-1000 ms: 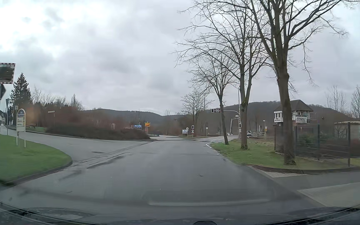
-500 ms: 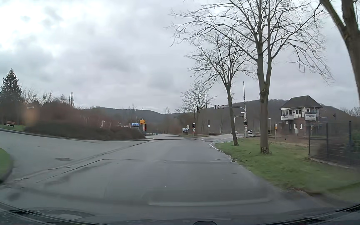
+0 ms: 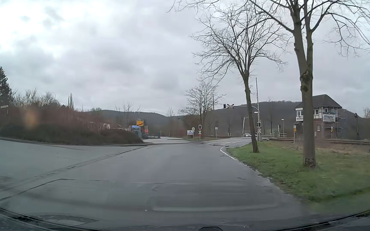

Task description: Follow the waypoints while adhering to traffic rules and regulations

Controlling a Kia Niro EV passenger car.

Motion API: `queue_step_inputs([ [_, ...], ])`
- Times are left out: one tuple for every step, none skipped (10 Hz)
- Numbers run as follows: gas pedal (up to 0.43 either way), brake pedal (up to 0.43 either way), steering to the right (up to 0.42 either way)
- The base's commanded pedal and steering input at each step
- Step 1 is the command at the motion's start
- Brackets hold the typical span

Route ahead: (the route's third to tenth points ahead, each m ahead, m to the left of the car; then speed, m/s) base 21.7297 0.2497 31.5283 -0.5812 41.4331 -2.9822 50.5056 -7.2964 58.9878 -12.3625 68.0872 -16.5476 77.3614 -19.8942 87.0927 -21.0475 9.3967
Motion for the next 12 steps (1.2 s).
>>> queue_step_inputs([
  [0.087,0.0,0.0],
  [0.087,0.0,0.0],
  [0.087,0.0,0.0],
  [0.087,0.0,0.0],
  [0.087,0.0,0.0],
  [0.087,0.0,0.001],
  [0.087,0.0,0.002],
  [0.098,0.0,0.003],
  [0.098,0.0,0.005],
  [0.087,0.0,0.006],
  [0.087,0.0,0.009],
  [0.087,0.0,0.015],
])
